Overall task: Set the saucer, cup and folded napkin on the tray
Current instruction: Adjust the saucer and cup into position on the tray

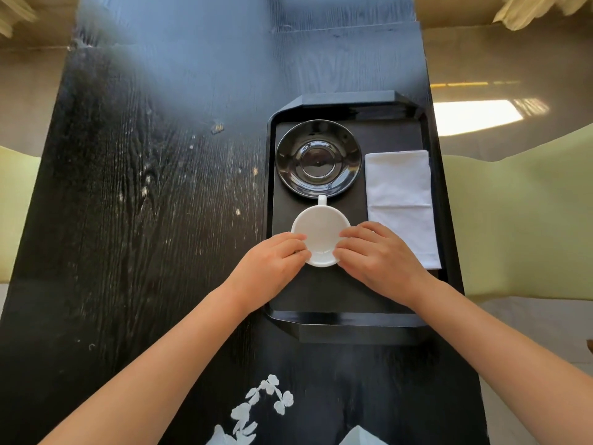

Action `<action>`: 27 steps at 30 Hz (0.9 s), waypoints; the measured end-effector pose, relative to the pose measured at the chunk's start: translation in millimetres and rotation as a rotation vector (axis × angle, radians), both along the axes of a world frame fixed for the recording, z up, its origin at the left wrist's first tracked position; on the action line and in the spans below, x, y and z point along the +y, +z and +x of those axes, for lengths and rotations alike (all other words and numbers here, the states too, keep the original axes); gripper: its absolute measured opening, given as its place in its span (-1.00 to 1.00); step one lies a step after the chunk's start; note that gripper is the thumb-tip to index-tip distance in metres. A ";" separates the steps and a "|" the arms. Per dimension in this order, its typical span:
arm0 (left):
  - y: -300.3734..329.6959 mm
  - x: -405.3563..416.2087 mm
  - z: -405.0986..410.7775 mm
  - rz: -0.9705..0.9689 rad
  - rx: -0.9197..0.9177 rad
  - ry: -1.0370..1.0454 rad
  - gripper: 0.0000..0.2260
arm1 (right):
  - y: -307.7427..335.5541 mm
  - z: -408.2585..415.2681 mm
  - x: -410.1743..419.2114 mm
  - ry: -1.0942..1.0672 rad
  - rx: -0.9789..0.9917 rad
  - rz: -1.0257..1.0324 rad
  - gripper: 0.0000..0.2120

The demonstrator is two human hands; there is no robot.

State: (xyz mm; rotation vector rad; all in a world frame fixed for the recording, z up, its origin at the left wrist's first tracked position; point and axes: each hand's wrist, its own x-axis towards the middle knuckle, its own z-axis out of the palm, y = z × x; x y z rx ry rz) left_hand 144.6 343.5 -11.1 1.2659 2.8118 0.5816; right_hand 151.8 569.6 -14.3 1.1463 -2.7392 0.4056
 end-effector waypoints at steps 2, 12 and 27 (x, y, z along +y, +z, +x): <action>1.1 1.1 -0.1 0.002 0.001 -0.001 -0.84 | 1.3 0.3 -0.1 -0.004 0.000 -0.014 -0.97; 24.7 63.9 -56.4 -0.071 -0.039 -0.021 -0.57 | -11.0 26.1 47.4 -0.612 -0.177 0.051 -0.48; -20.8 142.8 -112.8 -0.684 -0.064 -0.175 -0.33 | -31.3 26.1 47.5 -0.769 -0.346 0.197 -0.40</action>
